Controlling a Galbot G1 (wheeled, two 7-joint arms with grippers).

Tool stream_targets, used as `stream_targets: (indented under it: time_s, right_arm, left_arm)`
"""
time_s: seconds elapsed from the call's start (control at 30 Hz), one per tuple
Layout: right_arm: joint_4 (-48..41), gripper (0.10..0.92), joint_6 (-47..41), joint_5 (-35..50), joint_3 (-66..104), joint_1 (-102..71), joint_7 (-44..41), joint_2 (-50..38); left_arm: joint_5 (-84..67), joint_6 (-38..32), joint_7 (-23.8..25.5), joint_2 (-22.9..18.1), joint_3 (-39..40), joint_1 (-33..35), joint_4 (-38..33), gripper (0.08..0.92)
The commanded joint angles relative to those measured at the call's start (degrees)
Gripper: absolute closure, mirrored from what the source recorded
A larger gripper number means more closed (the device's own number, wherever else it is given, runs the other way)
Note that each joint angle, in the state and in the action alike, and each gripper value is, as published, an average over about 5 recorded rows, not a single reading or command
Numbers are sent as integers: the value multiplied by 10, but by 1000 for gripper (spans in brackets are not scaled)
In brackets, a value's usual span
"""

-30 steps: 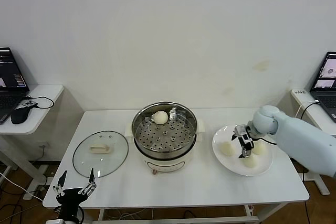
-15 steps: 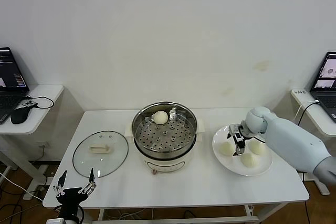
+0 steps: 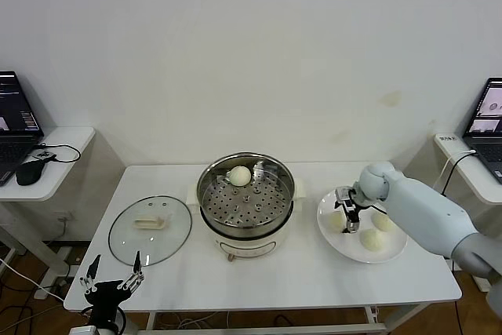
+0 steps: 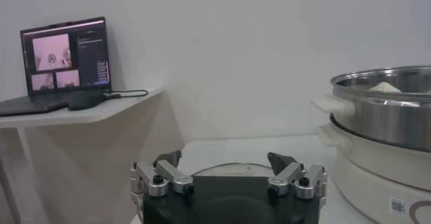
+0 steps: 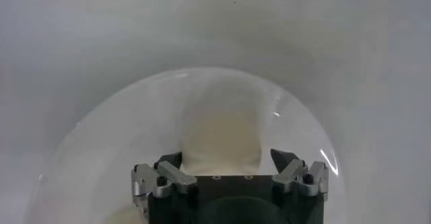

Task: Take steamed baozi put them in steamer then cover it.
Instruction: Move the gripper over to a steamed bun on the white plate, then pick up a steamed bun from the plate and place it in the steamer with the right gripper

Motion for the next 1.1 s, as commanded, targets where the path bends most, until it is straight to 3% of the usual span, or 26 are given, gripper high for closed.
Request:
stream_targets:
  time_s: [0.03, 0.23, 0.5, 0.83, 1.1]
  right_arm:
    - [-11, 266, 1, -4, 1, -4, 0, 9]
    - [5, 340, -1, -1, 0, -1, -9, -2]
    - [80, 341, -26, 48, -32, 55, -33, -50]
    - [226, 335, -97, 204, -149, 264, -42, -137]
    - [279, 324, -168, 359, -268, 445, 4, -69]
  left_arm:
    - [0, 0, 0, 0, 0, 1, -2, 177]
    - [0, 0, 0, -1, 1, 3, -6, 177]
    - [0, 0, 0, -1, 1, 6, -15, 177]
    - [1, 3, 0, 0, 9, 4, -29, 177]
    - [1, 2, 0, 2, 13, 3, -37, 177]
